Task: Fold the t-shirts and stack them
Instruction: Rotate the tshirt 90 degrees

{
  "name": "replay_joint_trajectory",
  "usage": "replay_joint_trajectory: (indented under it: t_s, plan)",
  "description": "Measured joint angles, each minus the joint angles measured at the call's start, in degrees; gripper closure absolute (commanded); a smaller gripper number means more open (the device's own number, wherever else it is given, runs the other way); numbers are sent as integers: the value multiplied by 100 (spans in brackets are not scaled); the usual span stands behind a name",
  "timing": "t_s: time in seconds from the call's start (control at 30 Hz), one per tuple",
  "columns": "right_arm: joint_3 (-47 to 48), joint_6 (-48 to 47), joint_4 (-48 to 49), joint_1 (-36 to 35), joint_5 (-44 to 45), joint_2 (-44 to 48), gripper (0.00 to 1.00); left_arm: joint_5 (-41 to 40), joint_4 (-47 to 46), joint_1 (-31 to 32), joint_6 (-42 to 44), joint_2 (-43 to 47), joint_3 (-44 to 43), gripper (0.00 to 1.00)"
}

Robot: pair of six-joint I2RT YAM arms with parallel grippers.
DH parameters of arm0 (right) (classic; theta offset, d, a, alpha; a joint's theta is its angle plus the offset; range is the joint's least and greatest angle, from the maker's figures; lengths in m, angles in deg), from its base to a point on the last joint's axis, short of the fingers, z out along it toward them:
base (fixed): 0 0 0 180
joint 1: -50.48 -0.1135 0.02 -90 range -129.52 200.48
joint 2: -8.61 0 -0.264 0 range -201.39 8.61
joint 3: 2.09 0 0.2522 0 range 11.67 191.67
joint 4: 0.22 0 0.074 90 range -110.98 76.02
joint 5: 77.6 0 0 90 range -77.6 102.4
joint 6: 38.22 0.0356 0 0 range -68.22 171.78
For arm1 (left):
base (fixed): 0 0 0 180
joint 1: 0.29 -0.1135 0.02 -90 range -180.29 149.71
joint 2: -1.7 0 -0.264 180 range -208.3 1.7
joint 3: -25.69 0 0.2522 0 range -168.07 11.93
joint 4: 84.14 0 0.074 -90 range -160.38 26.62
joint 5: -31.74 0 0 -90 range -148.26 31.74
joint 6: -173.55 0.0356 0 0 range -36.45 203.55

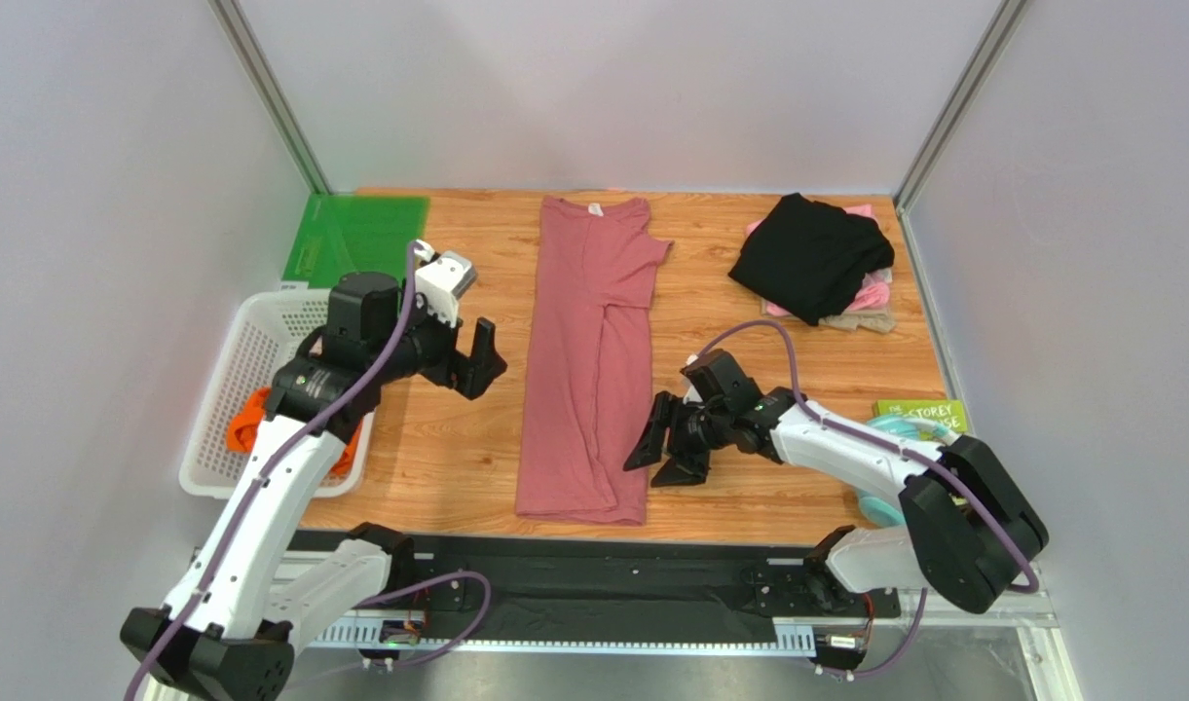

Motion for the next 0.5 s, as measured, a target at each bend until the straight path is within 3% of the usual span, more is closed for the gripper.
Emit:
replay_joint_trajectory:
  t_s: [0.27,0.5]
  plan:
    - [-236,22,-7,-4,52,476,40,302,-782,-291,-1300,-605,1628,0]
    - [-592,149,33,-7,111,796,40,944,-1132,-282,-1989,-179,2234,0]
